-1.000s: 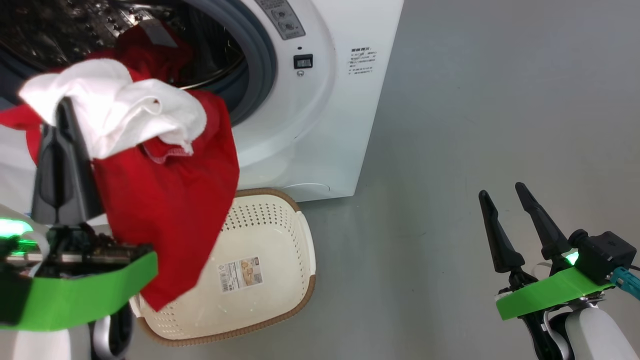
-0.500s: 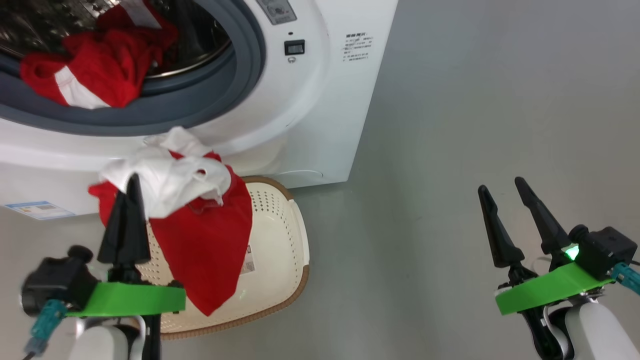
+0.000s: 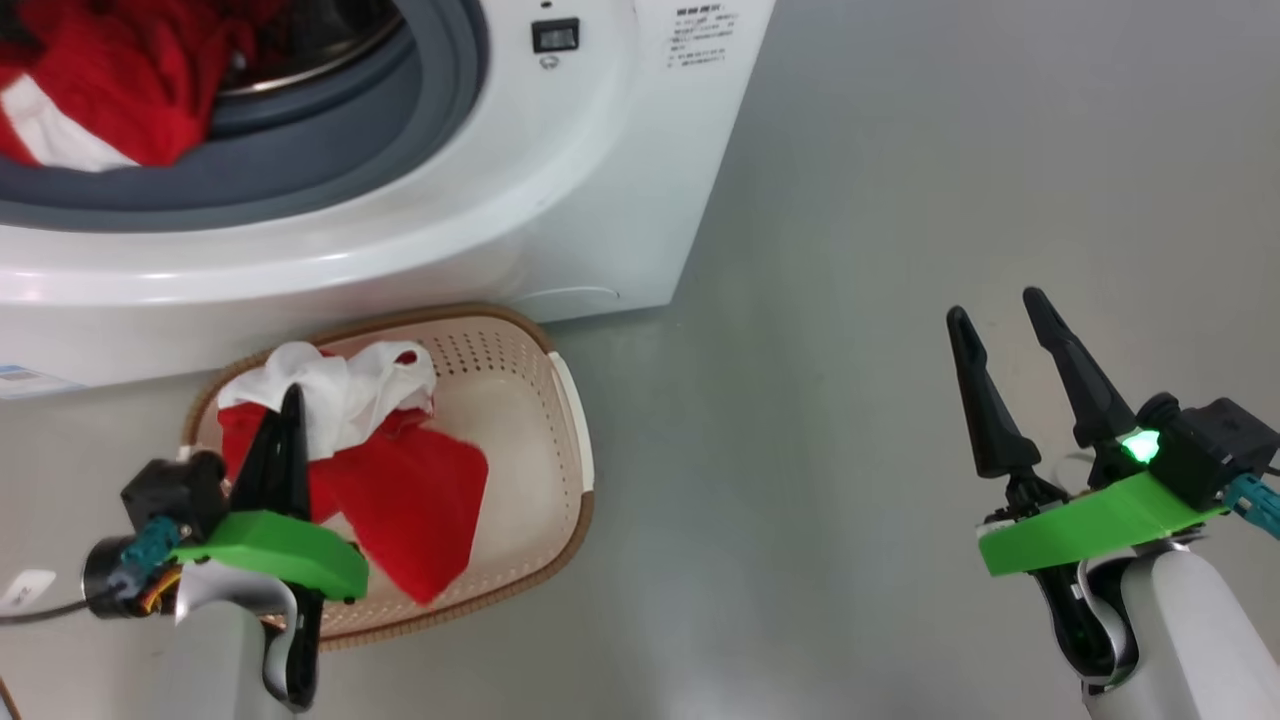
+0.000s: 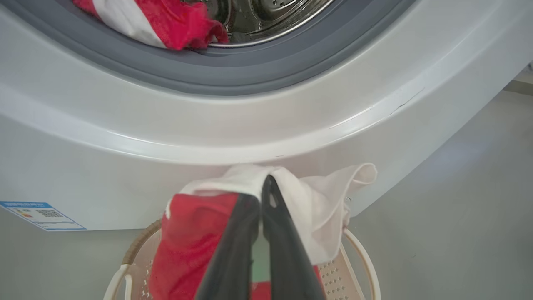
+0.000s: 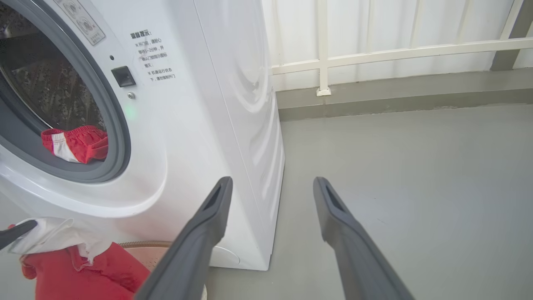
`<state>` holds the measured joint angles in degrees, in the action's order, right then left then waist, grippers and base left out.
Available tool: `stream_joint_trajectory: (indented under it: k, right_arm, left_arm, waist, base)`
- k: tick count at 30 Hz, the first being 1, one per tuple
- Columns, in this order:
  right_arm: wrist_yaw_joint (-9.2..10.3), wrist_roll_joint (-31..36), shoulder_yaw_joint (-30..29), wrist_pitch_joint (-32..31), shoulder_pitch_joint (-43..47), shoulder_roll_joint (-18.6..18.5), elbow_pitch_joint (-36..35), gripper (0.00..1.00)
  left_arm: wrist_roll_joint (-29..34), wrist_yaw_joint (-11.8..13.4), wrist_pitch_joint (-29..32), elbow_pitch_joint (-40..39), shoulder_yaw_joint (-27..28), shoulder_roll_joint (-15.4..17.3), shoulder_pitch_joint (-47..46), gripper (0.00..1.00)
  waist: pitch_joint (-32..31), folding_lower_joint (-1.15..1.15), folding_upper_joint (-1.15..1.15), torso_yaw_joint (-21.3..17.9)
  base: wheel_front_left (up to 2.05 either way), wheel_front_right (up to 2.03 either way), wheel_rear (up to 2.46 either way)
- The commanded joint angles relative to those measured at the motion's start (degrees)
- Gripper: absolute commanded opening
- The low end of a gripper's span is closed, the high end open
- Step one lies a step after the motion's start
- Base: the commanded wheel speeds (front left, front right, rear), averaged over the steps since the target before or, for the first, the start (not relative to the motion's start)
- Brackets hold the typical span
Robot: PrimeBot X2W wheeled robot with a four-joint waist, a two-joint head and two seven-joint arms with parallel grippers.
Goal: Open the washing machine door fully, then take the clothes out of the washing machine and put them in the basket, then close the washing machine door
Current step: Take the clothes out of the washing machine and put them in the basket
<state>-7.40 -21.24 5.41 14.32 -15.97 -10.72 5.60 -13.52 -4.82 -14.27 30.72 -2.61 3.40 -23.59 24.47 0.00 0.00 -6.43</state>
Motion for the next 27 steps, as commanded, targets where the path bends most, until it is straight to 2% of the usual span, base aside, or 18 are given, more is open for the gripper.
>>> stream_joint_trajectory:
  k: [1,19,27]
  right_arm:
    - [-0.09,0.0,1.7,0.7,-0.7,0.1,-1.5,1.0]
    - [-0.09,-0.4,3.9,0.7,-5.2,3.0,-2.3,1.0]
    - [-0.09,-0.5,4.6,0.7,-6.6,3.7,-2.5,1.0]
  left_arm:
    - [0.6,-0.6,-0.7,0.8,1.9,1.4,-1.5,0.0]
    - [4.7,-1.5,-0.7,29.7,2.1,5.2,-15.2,0.0]
    - [5.6,-1.0,-0.7,38.4,1.1,6.7,-20.1,0.0]
  waist:
    - [2.3,0.0,0.0,-1.4]
    - [12.8,0.0,0.0,-8.0]
    - [16.1,0.0,0.0,-9.7]
  base:
    - [0.0,0.0,0.0]
    - [0.0,0.0,0.0]
    - [0.0,0.0,0.0]
